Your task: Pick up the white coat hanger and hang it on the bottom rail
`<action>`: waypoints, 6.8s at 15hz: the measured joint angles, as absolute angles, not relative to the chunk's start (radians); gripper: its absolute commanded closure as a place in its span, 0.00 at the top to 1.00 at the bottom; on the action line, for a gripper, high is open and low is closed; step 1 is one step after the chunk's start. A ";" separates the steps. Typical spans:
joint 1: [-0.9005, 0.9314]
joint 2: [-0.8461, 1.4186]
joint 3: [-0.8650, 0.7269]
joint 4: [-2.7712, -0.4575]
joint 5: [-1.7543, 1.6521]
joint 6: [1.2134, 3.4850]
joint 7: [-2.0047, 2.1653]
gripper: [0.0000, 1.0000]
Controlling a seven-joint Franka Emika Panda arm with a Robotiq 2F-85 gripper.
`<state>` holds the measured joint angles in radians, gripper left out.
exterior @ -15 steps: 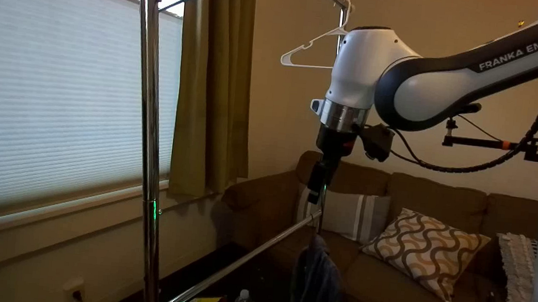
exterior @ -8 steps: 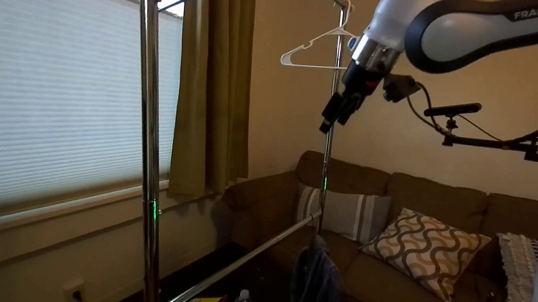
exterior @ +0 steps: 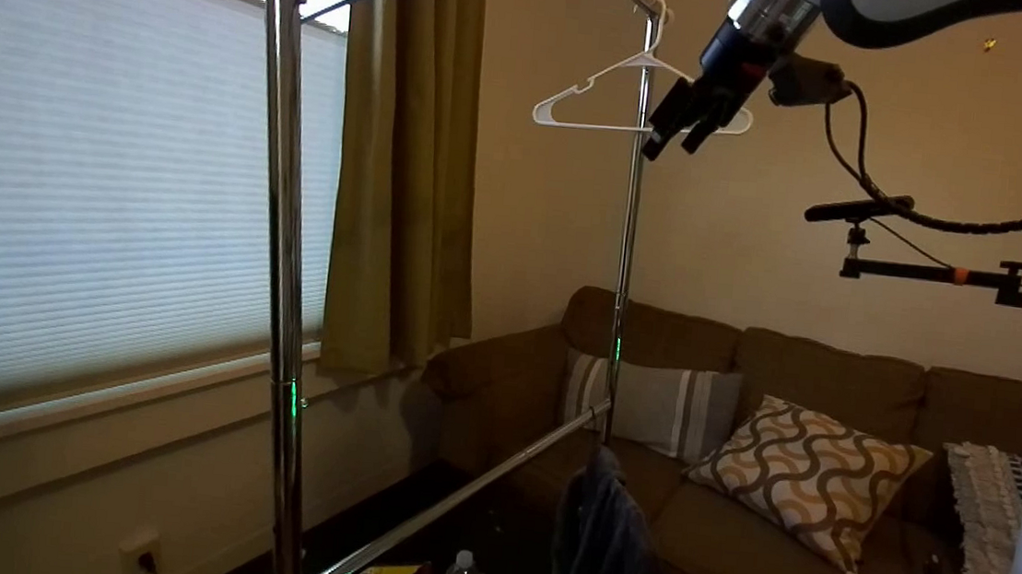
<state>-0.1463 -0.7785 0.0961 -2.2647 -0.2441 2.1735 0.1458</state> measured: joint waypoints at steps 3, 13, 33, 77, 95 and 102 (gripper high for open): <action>-0.143 -0.768 0.097 -2.262 -0.246 2.174 0.147 1.00; -0.188 -0.771 -0.007 -2.143 -0.252 2.278 0.153 1.00; -0.232 -0.632 -0.372 -1.787 -0.145 2.039 -0.169 1.00; -0.159 -0.644 -0.307 -1.856 -0.177 1.601 -0.727 0.02; -0.250 -0.679 -0.436 -2.334 -0.452 1.465 -0.534 0.02; -0.116 -0.444 -0.340 -2.334 -0.408 1.589 -0.428 0.02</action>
